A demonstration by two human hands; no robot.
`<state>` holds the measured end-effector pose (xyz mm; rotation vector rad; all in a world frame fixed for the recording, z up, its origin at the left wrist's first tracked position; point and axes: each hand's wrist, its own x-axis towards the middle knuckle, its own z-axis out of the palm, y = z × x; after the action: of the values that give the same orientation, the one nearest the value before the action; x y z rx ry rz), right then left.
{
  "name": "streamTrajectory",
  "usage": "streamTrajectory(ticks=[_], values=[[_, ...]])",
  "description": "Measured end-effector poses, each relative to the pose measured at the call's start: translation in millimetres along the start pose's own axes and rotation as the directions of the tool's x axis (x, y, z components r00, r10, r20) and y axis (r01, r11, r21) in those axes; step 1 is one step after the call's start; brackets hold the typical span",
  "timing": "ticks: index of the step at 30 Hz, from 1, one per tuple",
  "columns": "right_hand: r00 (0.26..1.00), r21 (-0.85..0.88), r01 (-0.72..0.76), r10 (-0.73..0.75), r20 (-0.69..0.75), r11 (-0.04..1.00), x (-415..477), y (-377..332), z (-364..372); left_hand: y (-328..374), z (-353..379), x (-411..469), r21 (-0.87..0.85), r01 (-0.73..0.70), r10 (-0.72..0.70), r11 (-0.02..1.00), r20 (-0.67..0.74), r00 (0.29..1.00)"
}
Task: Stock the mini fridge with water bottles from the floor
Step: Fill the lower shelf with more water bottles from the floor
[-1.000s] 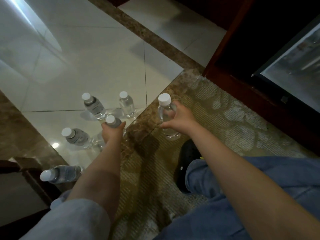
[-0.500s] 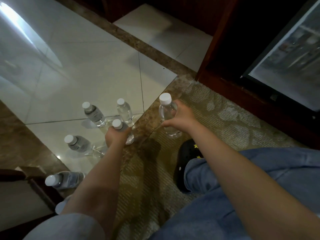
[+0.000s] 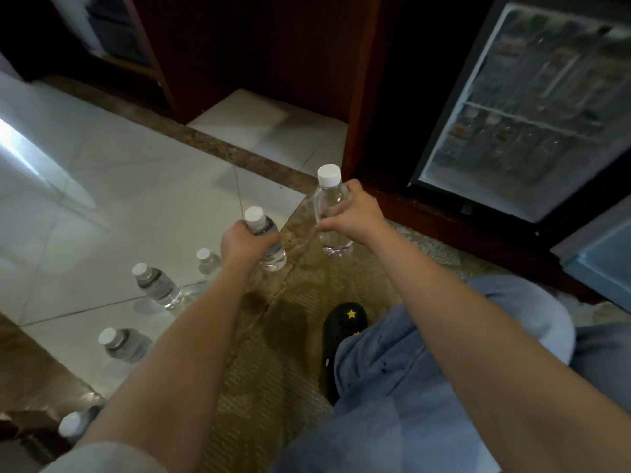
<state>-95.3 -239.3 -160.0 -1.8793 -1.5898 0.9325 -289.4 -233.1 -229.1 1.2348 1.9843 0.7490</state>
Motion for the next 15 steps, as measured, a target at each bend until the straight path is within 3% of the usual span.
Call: streamTrajectory(ticks=[5,15], values=[[0.991,0.021,0.023,-0.020,-0.132,1.000,3.5,3.0,-59.0,74.9,13.4,1.7,0.044,-0.172,0.172,0.984,0.009,0.985],[0.928,0.053,-0.029,0.047,-0.368,0.998,14.6,25.5,-197.6,245.4,68.4,-10.7,-0.006,-0.468,0.466,0.884,0.101,0.879]])
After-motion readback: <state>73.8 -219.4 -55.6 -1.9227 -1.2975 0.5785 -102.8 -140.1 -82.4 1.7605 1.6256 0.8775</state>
